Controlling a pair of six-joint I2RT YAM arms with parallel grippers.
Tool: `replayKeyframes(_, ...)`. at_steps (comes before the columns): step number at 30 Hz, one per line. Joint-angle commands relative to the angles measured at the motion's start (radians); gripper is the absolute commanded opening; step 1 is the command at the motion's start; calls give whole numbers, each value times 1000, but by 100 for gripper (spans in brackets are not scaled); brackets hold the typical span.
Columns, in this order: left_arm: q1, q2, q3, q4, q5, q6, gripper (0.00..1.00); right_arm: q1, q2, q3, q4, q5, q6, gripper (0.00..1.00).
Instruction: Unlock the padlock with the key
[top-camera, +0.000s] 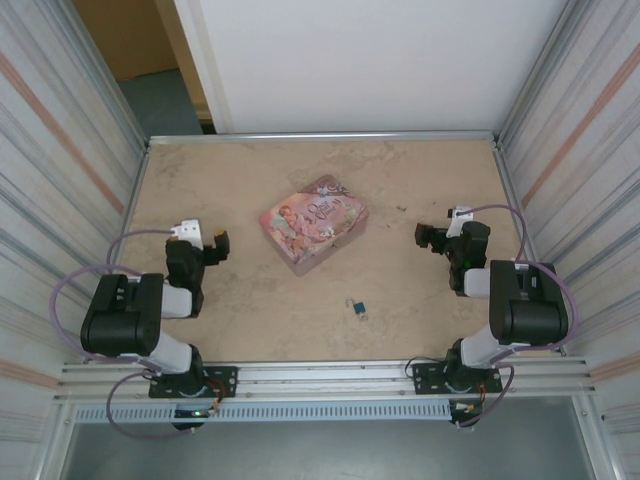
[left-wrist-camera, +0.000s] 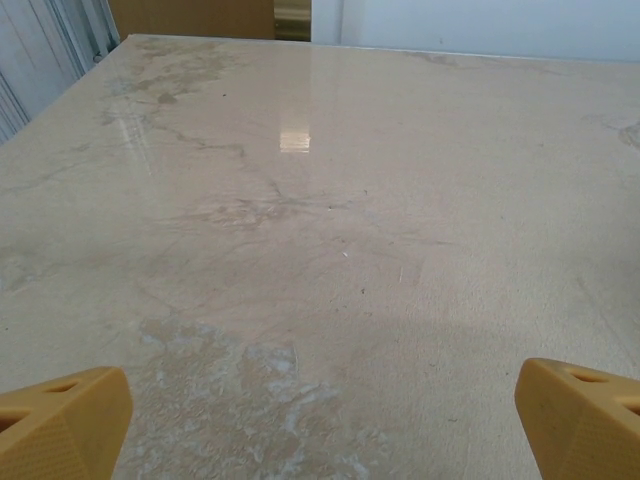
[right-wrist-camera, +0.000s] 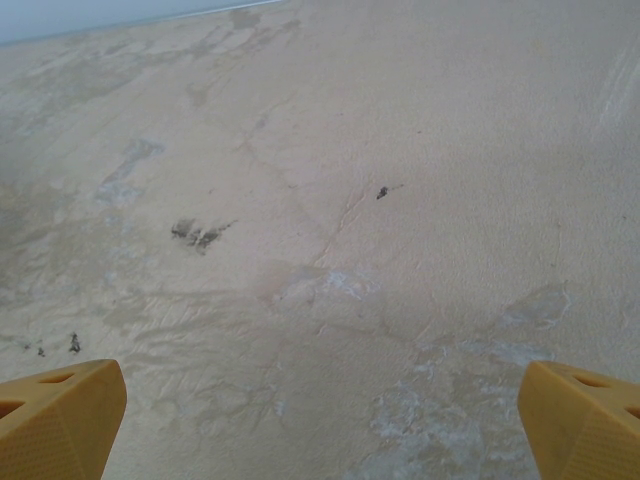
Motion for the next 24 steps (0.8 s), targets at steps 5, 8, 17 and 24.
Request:
replayKeyframes(5,-21,18,155,-173,17,67,99,2,3,18,14,6,-22,99)
replayKeyframes(8,-21,14,157,-182,18,66,99,1,3,19,13,6,-22,99)
replayKeyframes(17,-39,15,166,-199,6,86,99,2,5,21,11,10,-23,99)
replayKeyframes(24,-39,15,167,-201,6,86,99,11,4,26,3,50,-17,99)
